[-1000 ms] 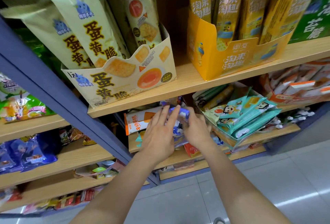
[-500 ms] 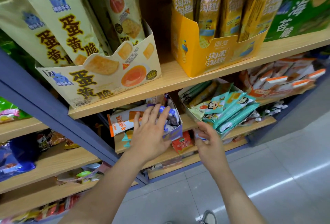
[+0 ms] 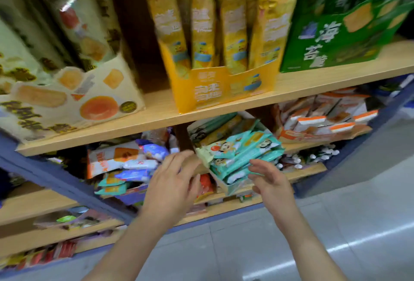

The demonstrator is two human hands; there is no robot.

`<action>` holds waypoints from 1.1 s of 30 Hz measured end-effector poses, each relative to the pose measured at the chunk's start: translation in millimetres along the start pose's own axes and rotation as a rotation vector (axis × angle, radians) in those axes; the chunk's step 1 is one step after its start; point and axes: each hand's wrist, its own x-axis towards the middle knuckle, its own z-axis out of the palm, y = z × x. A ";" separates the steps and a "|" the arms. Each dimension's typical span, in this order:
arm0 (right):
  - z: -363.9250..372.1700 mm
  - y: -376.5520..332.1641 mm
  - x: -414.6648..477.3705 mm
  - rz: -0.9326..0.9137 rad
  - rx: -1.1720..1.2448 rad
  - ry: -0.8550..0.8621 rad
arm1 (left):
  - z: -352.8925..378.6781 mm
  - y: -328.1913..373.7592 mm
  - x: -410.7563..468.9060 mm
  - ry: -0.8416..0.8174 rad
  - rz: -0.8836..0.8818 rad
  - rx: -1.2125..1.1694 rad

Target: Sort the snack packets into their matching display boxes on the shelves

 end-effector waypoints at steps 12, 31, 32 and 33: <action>-177.6 -15.1 85.9 -0.088 -0.330 0.272 | 116.8 178.1 105.0 -0.303 0.144 -0.076; -266.9 -2.9 179.0 -0.543 -0.962 0.044 | 178.4 236.0 230.8 -0.486 0.021 0.220; -269.4 -4.9 180.7 -0.555 -0.941 0.024 | 177.5 241.5 227.5 -0.460 0.043 0.186; -271.3 -6.8 182.8 -0.572 -0.929 -0.006 | 179.2 249.7 224.6 -0.432 0.087 0.159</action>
